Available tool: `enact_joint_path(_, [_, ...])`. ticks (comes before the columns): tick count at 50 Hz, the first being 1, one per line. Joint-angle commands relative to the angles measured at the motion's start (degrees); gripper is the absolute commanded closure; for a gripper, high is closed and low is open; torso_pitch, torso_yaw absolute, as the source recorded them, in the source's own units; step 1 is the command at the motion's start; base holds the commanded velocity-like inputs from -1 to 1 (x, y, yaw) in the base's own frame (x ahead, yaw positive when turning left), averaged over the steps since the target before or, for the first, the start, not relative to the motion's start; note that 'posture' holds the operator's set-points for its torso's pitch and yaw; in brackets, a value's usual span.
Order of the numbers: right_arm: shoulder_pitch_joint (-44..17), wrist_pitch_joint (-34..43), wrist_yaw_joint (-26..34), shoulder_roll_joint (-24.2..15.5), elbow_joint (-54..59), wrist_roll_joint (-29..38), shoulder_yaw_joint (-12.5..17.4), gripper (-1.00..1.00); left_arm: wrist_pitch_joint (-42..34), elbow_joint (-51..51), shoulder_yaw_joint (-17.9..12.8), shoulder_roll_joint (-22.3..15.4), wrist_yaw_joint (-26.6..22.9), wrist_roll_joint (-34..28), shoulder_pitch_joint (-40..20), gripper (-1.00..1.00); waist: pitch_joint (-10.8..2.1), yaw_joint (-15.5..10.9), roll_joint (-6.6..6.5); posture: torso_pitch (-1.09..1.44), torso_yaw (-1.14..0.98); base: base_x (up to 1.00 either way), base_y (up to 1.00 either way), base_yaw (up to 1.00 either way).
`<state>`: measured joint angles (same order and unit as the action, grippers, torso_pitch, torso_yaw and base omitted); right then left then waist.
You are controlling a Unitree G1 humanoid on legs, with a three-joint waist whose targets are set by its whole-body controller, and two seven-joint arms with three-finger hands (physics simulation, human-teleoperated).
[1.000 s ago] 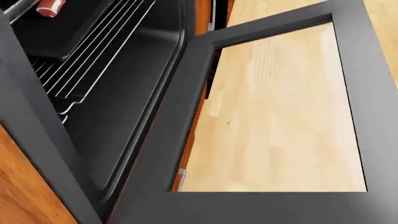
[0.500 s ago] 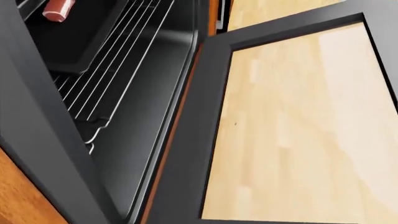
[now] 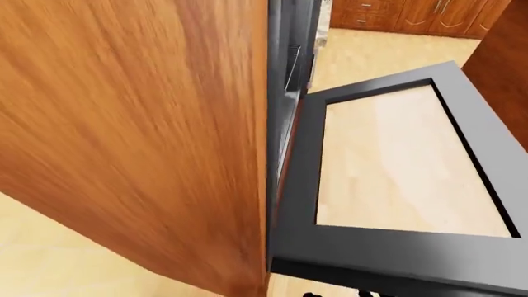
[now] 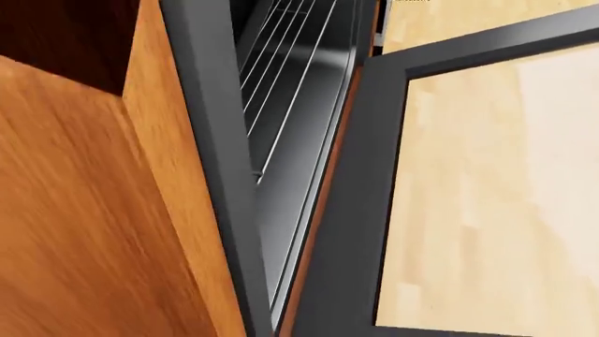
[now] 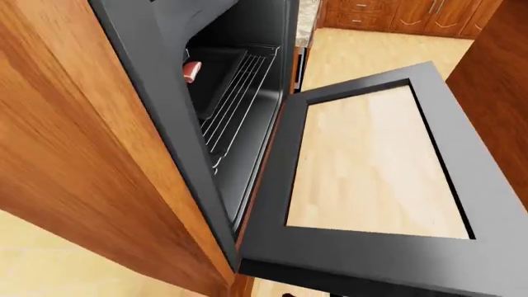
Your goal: Close the oven door.
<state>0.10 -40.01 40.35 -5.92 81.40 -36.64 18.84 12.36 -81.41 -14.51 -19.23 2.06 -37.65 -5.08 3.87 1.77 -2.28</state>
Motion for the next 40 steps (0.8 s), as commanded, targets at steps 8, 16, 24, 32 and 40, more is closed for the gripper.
enact_joint_path(8, [-1.0,-2.0,0.3,-1.6,-2.1,-0.7,0.7,-1.00,1.5,1.0,-0.2,0.1,0.5,0.3,-0.9,-1.00,-2.36,-1.1,3.35,-0.03,0.00,0.00,0.00,0.00])
enact_joint_path(16, [-1.1,-1.9,-0.2,-1.6,-2.1,0.0,0.4,-1.00,4.6,1.0,-0.4,0.1,3.9,0.3,-0.7,-1.00,-3.80,-0.7,1.78,-0.03,0.00,0.00,0.00,0.00])
enact_joint_path(24, [-1.1,-1.5,-1.2,-1.6,-2.1,0.3,0.9,-1.00,7.0,1.0,-0.8,0.1,1.3,0.5,-0.5,-1.00,-4.20,-1.0,1.56,-0.03,0.00,0.00,0.00,0.00])
enact_joint_path(32, [-1.0,-1.8,-1.6,-1.6,-2.0,0.8,0.7,-1.00,10.3,1.1,-0.9,0.1,2.2,0.4,-0.3,-1.00,-4.44,-1.3,1.91,-0.03,0.00,0.00,0.00,0.00])
enact_joint_path(40, [-0.9,-1.8,-1.3,-1.6,-2.0,1.1,0.7,-1.00,10.0,1.1,-1.7,0.3,-1.0,2.9,-0.3,-1.00,-3.74,-1.3,1.82,0.00,0.00,0.00,0.00,0.00])
